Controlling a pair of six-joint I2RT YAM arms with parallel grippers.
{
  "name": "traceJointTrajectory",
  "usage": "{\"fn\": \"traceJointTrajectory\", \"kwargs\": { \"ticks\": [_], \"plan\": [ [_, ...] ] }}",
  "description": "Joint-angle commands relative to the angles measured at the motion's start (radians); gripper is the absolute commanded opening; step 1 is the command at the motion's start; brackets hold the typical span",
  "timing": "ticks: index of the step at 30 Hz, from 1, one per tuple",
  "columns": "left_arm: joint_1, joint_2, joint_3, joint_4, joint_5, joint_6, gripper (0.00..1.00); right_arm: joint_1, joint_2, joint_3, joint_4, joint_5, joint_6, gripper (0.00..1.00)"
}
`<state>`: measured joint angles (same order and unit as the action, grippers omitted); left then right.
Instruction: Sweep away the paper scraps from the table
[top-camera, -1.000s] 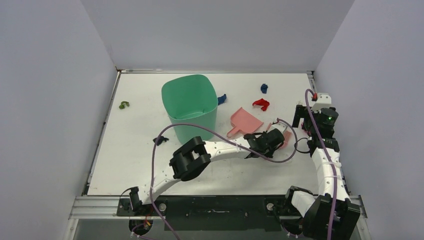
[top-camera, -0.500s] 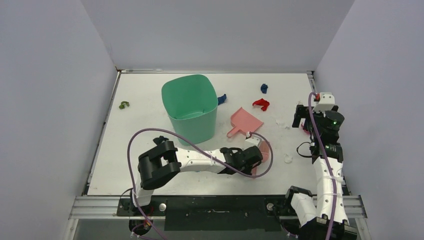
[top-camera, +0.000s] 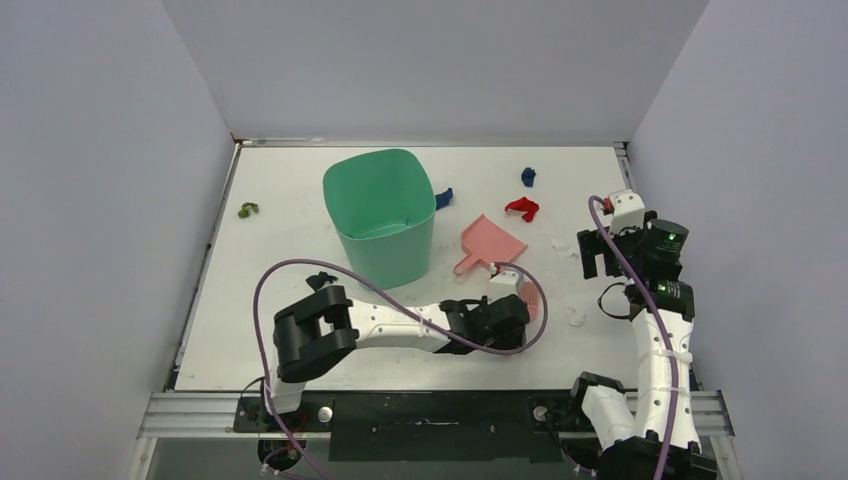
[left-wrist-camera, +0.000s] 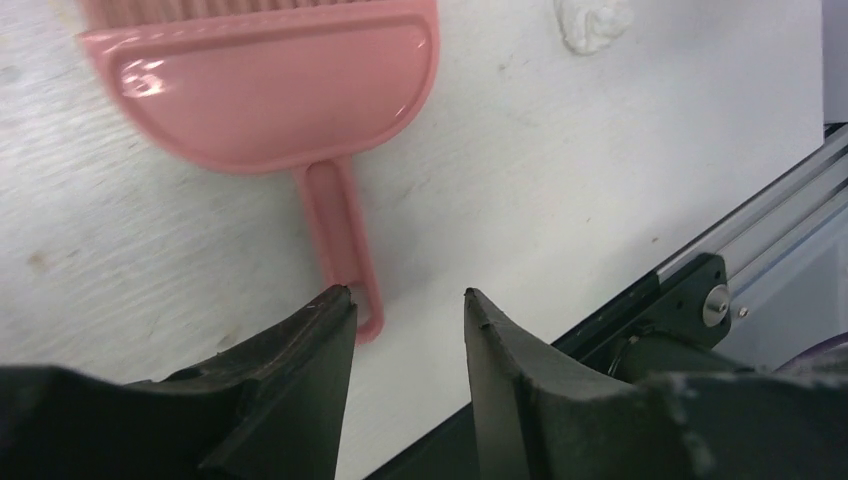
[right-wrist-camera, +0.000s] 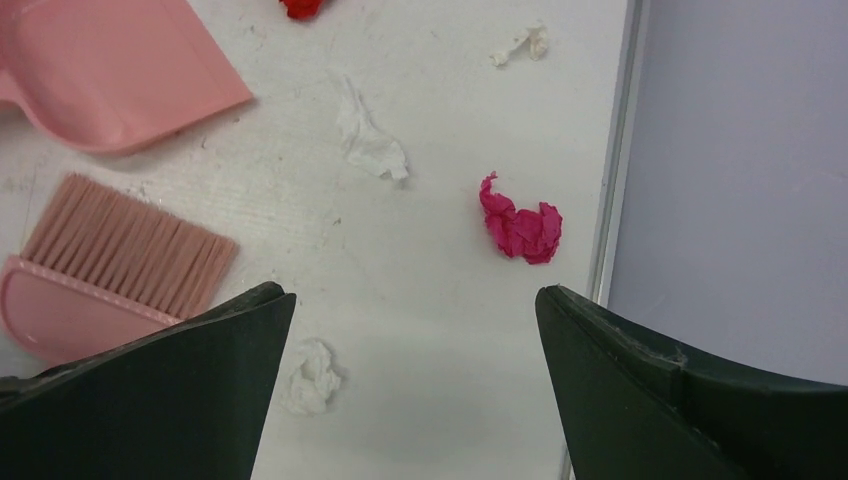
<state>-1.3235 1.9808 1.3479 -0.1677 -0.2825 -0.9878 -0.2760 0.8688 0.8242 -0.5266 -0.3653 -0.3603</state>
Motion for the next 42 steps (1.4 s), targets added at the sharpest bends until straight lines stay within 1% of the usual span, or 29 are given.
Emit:
{"fn": "traceJointTrajectory", "kwargs": {
  "ticks": [1,3,5,6,7,9,11,14,16,19,22,24,26,29,33,36,41,42],
  "plan": [
    [-0.008,-0.21,-0.1,-0.038,-0.073,0.099,0.44,-0.004,0.006,0.035,-0.132,-0.076,-0.244,0.97],
    [-0.012,-0.242,-0.091,-0.176,-0.116,0.144,0.46,-0.003,0.023,0.037,-0.173,-0.133,-0.301,0.94],
    [-0.026,-0.265,-0.076,-0.317,-0.182,0.174,0.46,0.003,0.037,0.039,-0.234,-0.239,-0.367,0.93],
    [-0.032,-0.281,-0.081,-0.356,-0.196,0.195,0.46,0.012,0.036,0.033,-0.27,-0.325,-0.421,0.93],
    [-0.043,-0.301,-0.093,-0.376,-0.212,0.219,0.46,0.028,0.03,0.015,-0.291,-0.363,-0.463,0.93],
    [-0.054,-0.352,-0.125,-0.4,-0.26,0.252,0.46,0.086,0.01,-0.036,-0.235,-0.363,-0.434,0.95],
    [-0.053,-0.412,-0.163,-0.441,-0.333,0.243,0.47,0.206,0.003,-0.082,-0.159,-0.308,-0.391,0.97],
    [-0.051,-0.518,-0.259,-0.422,-0.385,0.277,0.5,0.395,0.025,-0.125,-0.098,-0.188,-0.353,0.97],
    [-0.049,-0.608,-0.319,-0.379,-0.398,0.284,0.53,0.502,0.054,-0.146,-0.066,-0.105,-0.329,0.97],
    [-0.054,-0.721,-0.418,-0.281,-0.4,0.33,0.54,0.659,0.094,-0.16,-0.043,-0.047,-0.316,0.97],
    [-0.055,-0.806,-0.502,-0.197,-0.424,0.37,0.55,0.706,0.146,-0.16,-0.031,-0.068,-0.311,0.99],
    [-0.054,-0.835,-0.527,-0.174,-0.436,0.39,0.56,0.74,0.186,-0.164,-0.011,-0.047,-0.304,1.0],
    [-0.054,-0.842,-0.53,-0.178,-0.443,0.409,0.56,0.786,0.224,-0.179,0.023,0.009,-0.295,1.0],
    [-0.055,-0.837,-0.525,-0.183,-0.453,0.409,0.56,0.862,0.274,-0.205,0.096,0.134,-0.255,1.0],
    [-0.054,-0.835,-0.535,-0.156,-0.447,0.42,0.56,0.919,0.325,-0.223,0.154,0.193,-0.219,1.0],
    [-0.054,-0.83,-0.527,-0.15,-0.451,0.445,0.57,0.95,0.339,-0.244,0.171,0.255,-0.22,1.0],
    [-0.054,-0.835,-0.521,-0.153,-0.47,0.465,0.57,0.957,0.345,-0.304,0.183,0.398,-0.262,1.0],
    [-0.054,-0.837,-0.522,-0.151,-0.475,0.466,0.57,0.955,0.344,-0.313,0.185,0.427,-0.265,0.98]
  ]
}}
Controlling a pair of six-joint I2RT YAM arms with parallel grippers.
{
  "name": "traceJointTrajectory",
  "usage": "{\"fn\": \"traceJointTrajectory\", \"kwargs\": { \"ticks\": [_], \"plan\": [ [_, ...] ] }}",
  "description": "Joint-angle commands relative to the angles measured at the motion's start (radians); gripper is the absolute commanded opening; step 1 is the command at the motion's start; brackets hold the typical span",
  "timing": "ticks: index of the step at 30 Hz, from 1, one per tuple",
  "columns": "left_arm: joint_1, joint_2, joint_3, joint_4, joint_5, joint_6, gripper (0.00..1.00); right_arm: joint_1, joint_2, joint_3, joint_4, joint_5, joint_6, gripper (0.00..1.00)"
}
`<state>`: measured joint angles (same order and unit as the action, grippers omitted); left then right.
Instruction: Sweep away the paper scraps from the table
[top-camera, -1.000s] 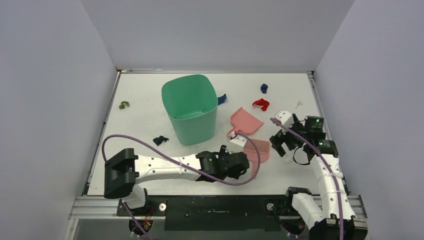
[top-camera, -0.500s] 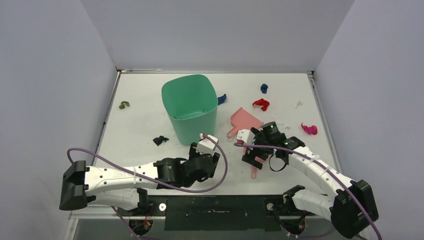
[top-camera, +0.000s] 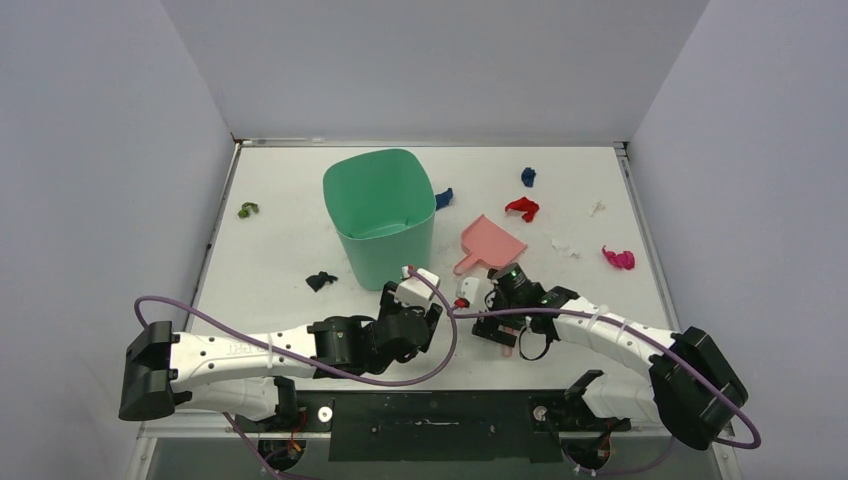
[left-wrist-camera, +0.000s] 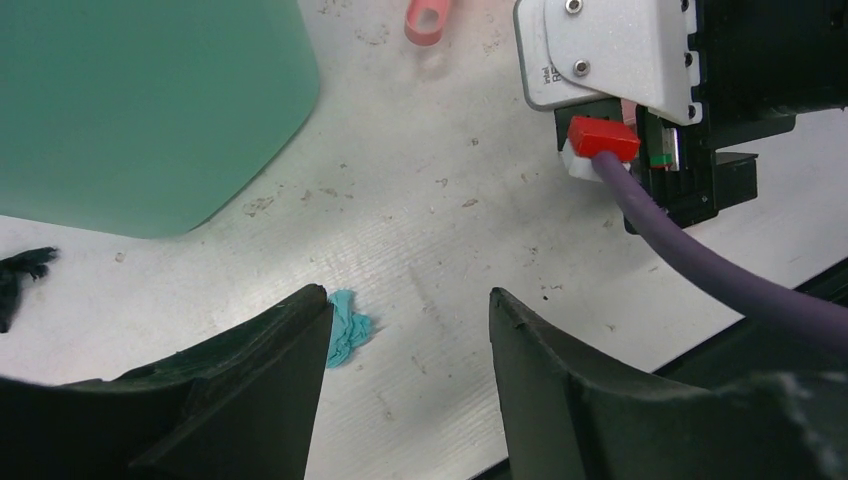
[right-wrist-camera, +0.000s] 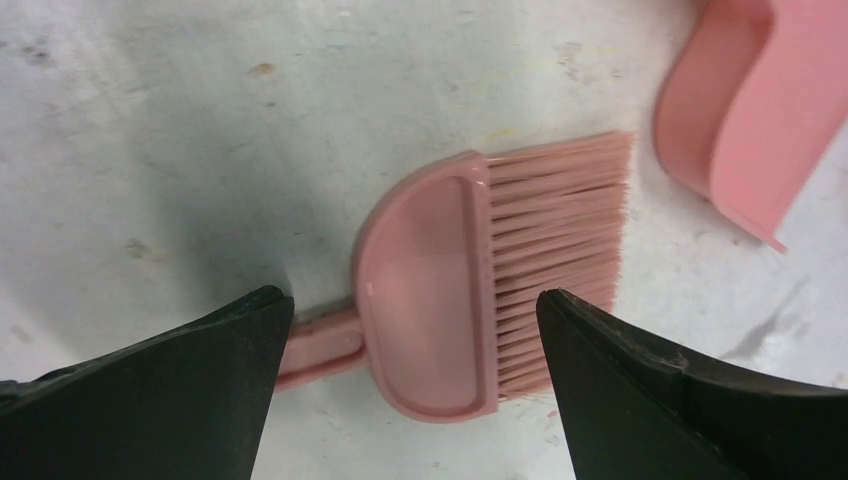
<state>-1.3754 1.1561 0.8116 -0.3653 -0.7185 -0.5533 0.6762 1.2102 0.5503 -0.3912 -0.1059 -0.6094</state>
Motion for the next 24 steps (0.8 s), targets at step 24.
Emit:
{"fn": "traceJointTrajectory", "kwargs": {
  "ticks": [24],
  "plan": [
    [-0.002,-0.024,0.011,0.078,-0.003,0.039,0.59,-0.661,0.005,0.114,-0.375,-0.347,-0.472,0.97]
  ]
}}
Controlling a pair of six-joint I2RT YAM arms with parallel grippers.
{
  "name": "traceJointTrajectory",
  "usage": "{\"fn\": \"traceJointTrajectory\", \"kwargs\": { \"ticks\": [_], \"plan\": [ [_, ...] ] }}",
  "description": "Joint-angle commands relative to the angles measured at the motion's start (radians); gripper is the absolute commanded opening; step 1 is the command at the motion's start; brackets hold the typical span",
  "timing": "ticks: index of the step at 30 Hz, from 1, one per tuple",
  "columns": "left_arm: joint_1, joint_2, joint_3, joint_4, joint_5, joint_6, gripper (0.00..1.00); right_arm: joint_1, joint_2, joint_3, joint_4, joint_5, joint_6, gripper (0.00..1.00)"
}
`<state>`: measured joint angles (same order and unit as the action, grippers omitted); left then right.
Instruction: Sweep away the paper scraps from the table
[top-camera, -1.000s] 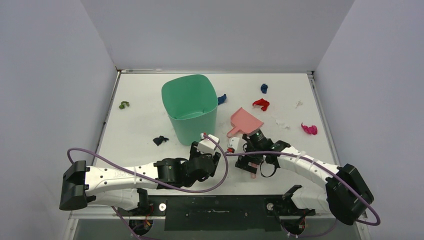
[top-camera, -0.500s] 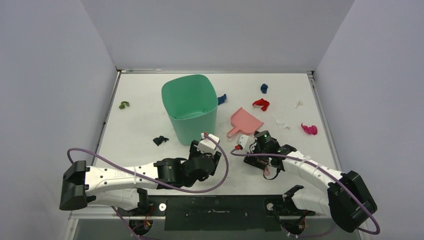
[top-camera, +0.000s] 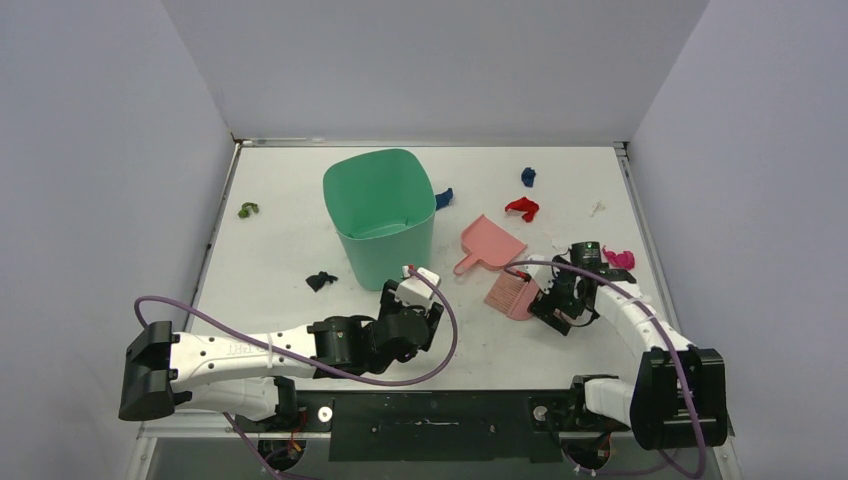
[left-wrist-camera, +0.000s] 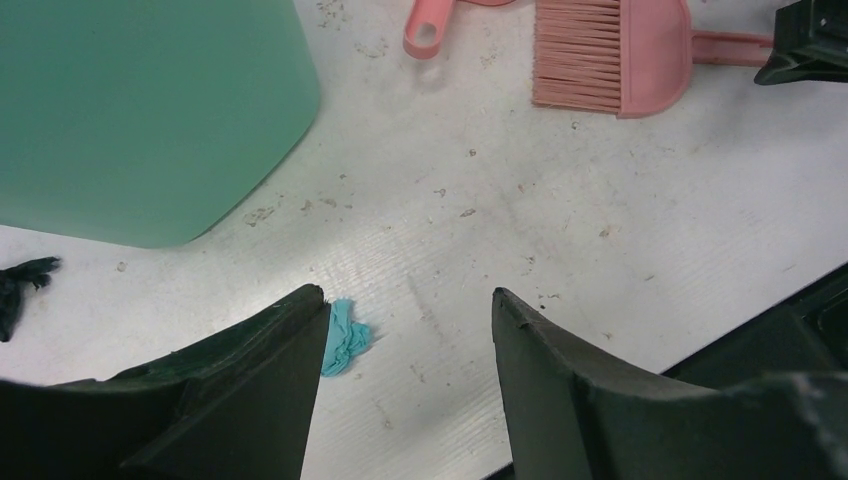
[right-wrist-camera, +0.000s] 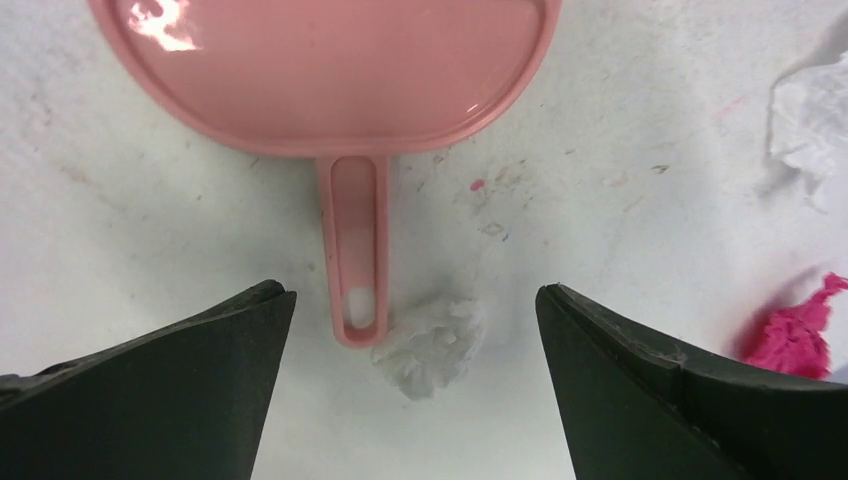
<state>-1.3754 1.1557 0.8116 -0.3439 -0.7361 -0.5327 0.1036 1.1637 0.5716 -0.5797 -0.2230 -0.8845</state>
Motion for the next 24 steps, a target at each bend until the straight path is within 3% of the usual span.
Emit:
{"fn": "traceJointTrajectory", "kwargs": {
  "ticks": [1,8,17,24],
  "plan": [
    [-0.002,-0.026,0.009,0.058,0.02,0.023,0.59,-0.1,0.072,0.108,-0.224,-0.257,-0.239,0.95],
    [-0.002,-0.034,-0.006,0.066,0.054,0.035,0.58,-0.194,0.216,0.187,-0.297,-0.339,-0.348,0.86],
    [-0.002,-0.036,-0.015,0.075,0.061,0.04,0.58,-0.199,0.239,0.159,-0.17,-0.336,-0.29,0.77],
    [-0.002,-0.021,-0.002,0.078,0.065,0.053,0.58,-0.196,0.247,0.113,-0.101,-0.304,-0.267,0.62]
  ]
}}
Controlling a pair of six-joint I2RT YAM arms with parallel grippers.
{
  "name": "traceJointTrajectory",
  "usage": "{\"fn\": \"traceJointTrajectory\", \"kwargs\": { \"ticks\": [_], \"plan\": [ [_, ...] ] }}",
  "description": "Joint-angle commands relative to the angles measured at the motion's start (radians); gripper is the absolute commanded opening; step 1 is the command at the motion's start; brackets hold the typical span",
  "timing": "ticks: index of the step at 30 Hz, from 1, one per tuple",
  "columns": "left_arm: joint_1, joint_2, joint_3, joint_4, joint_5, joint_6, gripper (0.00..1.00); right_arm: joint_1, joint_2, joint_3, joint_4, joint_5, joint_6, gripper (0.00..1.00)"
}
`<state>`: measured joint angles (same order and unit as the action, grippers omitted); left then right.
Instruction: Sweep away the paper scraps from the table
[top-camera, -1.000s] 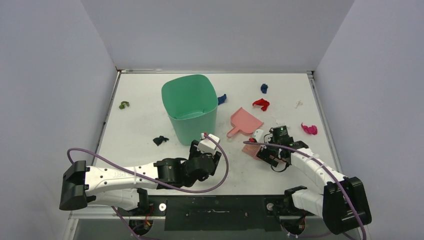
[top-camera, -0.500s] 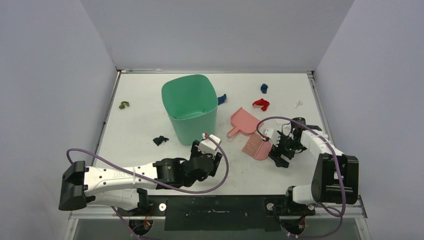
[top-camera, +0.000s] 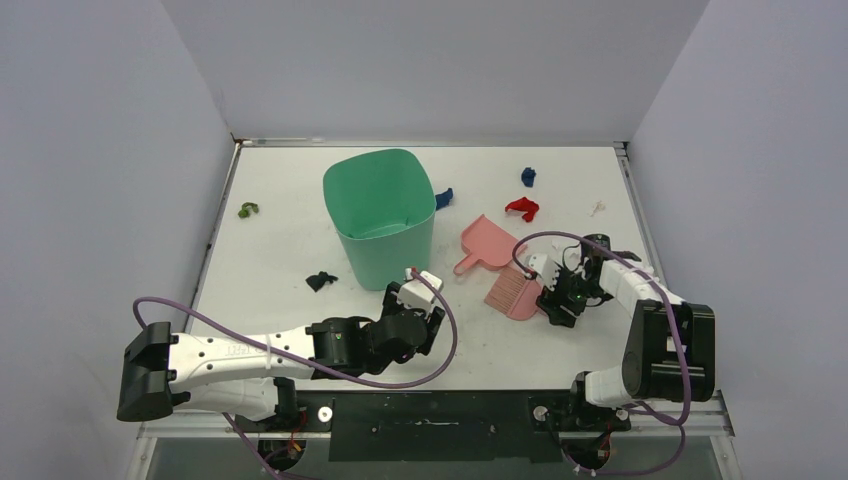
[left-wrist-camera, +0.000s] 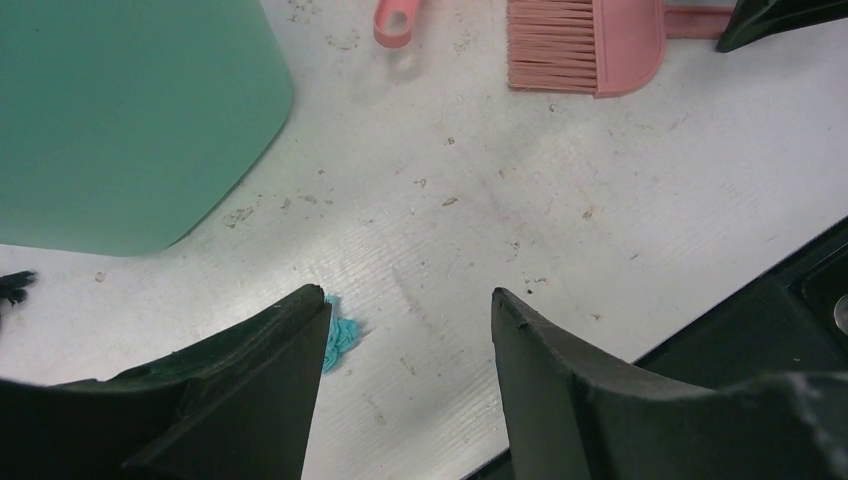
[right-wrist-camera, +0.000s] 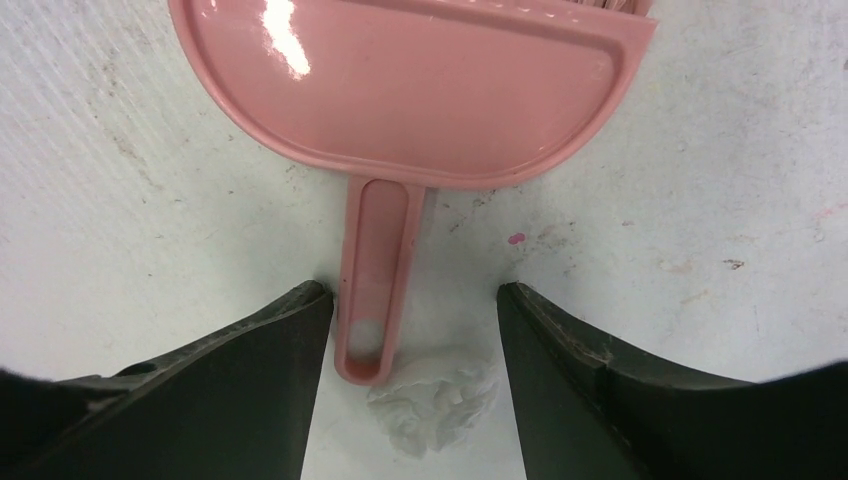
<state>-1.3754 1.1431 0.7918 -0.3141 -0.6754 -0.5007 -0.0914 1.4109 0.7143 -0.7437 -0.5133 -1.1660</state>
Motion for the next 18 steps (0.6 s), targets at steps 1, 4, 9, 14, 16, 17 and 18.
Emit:
{"fn": "traceJointTrajectory", "kwargs": {
  "ticks": [1,4,9,14,16,17,18],
  "plan": [
    [-0.002,-0.007,0.018,0.048,0.005,0.023,0.58,-0.001,-0.005,-0.04,0.078,-0.001,0.021,0.61],
    [-0.002,-0.001,0.02,0.049,0.003,0.032,0.58,0.0,-0.032,-0.072,0.117,0.027,0.023,0.59],
    [-0.001,0.015,0.027,0.053,0.011,0.036,0.58,0.01,-0.063,-0.109,0.122,0.051,-0.007,0.53],
    [-0.001,0.035,0.038,0.06,0.034,0.063,0.58,0.024,-0.063,-0.13,0.12,0.054,-0.017,0.37],
    [-0.002,0.042,0.04,0.062,0.062,0.116,0.58,0.034,-0.058,-0.13,0.113,0.055,-0.012,0.29],
    [-0.002,0.044,0.04,0.064,0.084,0.133,0.58,0.038,-0.057,-0.126,0.101,0.053,-0.012,0.25],
    [-0.003,0.044,0.037,0.074,0.109,0.163,0.58,0.039,-0.057,-0.114,0.082,0.05,-0.012,0.21]
  ]
}}
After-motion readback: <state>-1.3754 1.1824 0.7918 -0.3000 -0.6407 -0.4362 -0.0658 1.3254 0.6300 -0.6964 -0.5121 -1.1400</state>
